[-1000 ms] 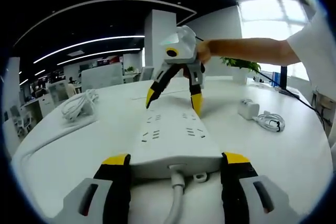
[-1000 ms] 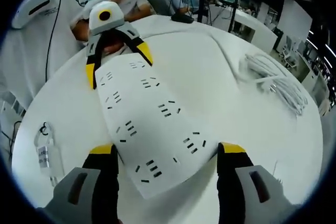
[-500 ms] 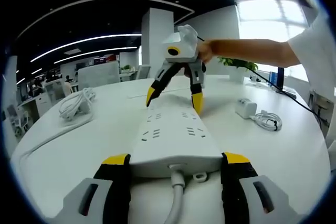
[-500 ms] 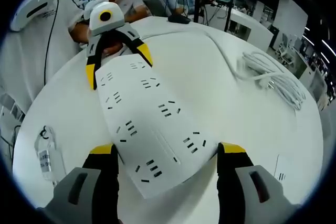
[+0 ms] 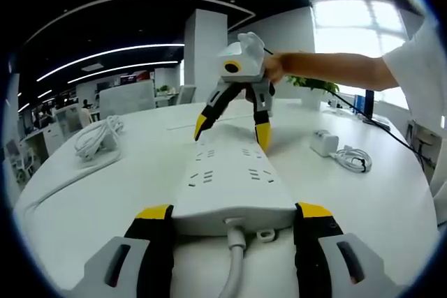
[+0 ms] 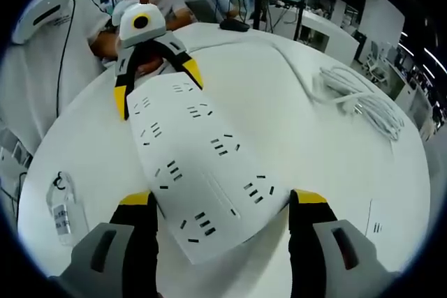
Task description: Straighten the power strip on the desk, plug the charger into it
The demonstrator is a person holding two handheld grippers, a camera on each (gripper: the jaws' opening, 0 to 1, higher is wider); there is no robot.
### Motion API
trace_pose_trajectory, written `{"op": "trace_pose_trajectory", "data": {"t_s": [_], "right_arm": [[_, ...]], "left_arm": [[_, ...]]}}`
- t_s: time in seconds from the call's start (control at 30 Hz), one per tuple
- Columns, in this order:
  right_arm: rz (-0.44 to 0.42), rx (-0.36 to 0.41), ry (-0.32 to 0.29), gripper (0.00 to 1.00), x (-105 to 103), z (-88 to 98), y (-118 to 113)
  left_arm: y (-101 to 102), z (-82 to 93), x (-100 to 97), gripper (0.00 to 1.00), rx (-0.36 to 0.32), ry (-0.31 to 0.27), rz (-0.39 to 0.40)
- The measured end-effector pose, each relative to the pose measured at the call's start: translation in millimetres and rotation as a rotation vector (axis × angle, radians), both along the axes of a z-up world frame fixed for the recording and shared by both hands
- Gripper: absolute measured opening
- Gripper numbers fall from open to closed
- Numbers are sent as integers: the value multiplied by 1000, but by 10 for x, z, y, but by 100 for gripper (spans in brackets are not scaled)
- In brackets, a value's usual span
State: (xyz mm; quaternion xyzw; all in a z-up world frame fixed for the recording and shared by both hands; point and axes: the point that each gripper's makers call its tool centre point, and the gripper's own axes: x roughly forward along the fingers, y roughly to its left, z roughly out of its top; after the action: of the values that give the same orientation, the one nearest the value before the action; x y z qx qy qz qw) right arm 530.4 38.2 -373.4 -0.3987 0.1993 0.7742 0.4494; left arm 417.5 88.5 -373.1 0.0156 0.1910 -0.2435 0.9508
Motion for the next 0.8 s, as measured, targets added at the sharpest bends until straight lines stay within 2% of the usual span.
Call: {"op": "trace_pose_trajectory", "data": {"t_s": [0.8], "right_arm": [[-87, 45, 23, 75, -55, 24, -20]], "left_arm": [[66, 10, 35, 70, -3, -3, -88]]}}
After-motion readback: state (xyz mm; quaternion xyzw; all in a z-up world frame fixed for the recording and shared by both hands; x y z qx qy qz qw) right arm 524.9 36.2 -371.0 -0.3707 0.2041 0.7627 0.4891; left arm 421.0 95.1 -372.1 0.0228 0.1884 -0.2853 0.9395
